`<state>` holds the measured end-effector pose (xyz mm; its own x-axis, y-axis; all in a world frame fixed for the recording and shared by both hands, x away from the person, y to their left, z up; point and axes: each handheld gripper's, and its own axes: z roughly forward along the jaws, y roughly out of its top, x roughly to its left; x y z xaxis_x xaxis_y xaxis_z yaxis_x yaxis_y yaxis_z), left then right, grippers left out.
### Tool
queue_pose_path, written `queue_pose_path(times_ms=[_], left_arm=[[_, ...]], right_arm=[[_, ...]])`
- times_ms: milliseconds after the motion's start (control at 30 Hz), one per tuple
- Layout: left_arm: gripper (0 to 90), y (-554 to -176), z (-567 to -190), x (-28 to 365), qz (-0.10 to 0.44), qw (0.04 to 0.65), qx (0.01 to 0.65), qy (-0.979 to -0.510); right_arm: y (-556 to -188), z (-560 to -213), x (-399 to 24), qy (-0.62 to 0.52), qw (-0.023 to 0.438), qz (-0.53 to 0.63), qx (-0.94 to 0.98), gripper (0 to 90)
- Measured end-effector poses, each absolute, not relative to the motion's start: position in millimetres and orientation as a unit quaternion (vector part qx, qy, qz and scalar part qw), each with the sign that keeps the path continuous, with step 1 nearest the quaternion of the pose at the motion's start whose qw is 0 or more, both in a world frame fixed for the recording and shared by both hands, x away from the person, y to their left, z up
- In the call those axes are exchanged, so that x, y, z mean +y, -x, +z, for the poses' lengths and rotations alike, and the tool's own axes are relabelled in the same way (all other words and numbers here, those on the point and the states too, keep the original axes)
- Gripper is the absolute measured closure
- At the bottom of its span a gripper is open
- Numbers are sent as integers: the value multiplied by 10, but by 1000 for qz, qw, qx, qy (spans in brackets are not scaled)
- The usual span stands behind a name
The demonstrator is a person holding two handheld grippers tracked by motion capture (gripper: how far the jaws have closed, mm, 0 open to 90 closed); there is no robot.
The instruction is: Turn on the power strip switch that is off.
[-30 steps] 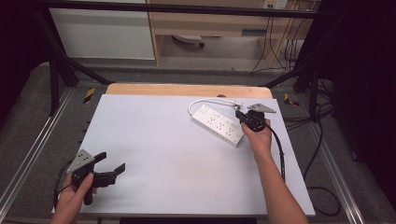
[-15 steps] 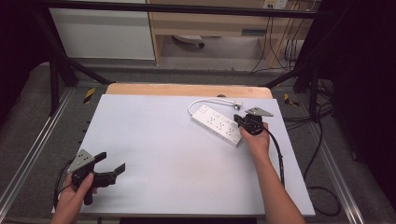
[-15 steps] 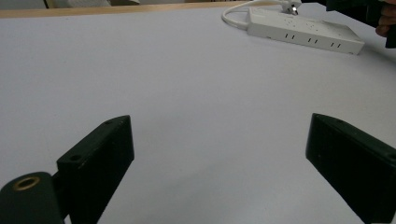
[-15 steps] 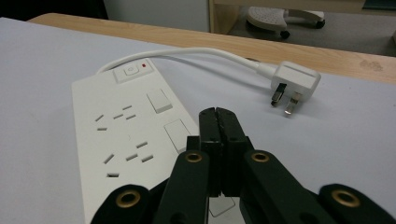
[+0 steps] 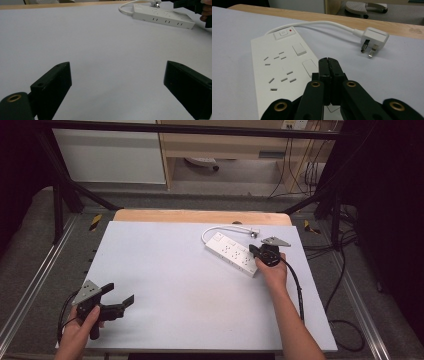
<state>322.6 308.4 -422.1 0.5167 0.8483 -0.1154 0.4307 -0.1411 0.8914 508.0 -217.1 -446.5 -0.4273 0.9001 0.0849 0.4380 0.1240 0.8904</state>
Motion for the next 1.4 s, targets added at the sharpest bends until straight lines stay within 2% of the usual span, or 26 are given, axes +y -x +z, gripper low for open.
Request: queue_pose_path(times_ms=[1400], left_arm=[[78, -3226, -4224, 3073, 215, 483, 443, -724]], right_arm=[[-5037, -4569, -2154, -474, 251, 466, 704, 900]])
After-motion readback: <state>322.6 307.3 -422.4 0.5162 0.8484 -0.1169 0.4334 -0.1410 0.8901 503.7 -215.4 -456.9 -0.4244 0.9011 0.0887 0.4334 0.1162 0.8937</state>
